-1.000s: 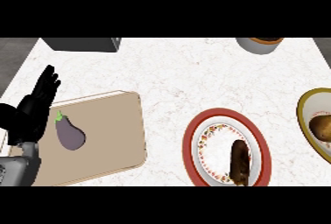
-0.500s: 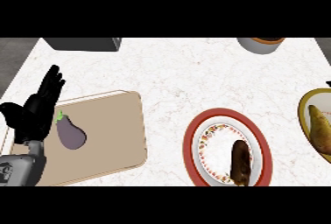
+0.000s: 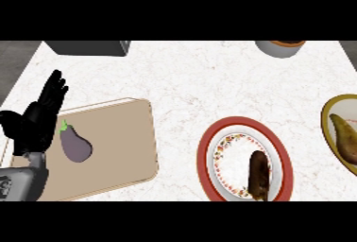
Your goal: Pick the pear from the plate and place it in the bowl
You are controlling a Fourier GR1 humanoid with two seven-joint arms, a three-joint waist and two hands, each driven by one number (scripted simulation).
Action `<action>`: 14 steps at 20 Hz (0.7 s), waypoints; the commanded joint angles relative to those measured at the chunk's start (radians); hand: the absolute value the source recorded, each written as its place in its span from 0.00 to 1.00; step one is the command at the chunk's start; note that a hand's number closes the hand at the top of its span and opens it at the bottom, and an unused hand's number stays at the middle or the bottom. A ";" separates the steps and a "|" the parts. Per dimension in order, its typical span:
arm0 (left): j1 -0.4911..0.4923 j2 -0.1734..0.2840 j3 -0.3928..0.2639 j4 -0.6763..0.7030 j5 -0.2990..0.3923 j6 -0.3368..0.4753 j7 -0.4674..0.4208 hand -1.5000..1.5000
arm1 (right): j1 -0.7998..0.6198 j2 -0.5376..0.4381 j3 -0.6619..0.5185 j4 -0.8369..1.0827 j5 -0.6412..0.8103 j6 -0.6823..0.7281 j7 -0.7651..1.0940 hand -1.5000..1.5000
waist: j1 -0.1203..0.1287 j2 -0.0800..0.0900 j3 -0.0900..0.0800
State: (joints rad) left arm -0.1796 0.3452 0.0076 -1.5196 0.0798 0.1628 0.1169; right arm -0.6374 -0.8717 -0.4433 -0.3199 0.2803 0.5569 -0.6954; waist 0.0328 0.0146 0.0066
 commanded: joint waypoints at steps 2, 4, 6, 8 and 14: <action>-0.021 -0.003 0.001 0.004 -0.003 -0.001 -0.002 0.50 | 0.017 -0.097 -0.054 0.092 -0.070 0.252 -0.058 0.00 | -0.003 0.009 0.004; -0.005 0.004 0.014 0.007 0.008 -0.009 -0.011 0.50 | 0.027 -0.137 -0.057 0.092 -0.083 0.305 -0.040 0.00 | -0.004 0.008 0.005; 0.013 -0.001 0.009 -0.003 0.015 -0.017 -0.012 0.50 | 0.044 -0.147 -0.059 0.092 -0.094 0.314 -0.030 0.00 | 0.000 0.009 0.007; 0.031 0.000 0.019 0.003 0.019 -0.019 -0.030 0.50 | 0.062 -0.159 -0.065 0.090 -0.110 0.338 -0.026 0.00 | -0.005 0.008 0.007; 0.019 0.004 0.016 -0.020 0.011 -0.008 -0.004 0.50 | 0.058 -0.170 -0.098 0.083 -0.184 0.430 0.052 0.00 | -0.014 0.000 0.013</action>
State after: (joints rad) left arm -0.1623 0.3460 0.0210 -1.5286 0.0926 0.1509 0.1060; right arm -0.5956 -1.0282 -0.5178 -0.2538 0.1353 0.7478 -0.5150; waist 0.0217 0.0190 0.0172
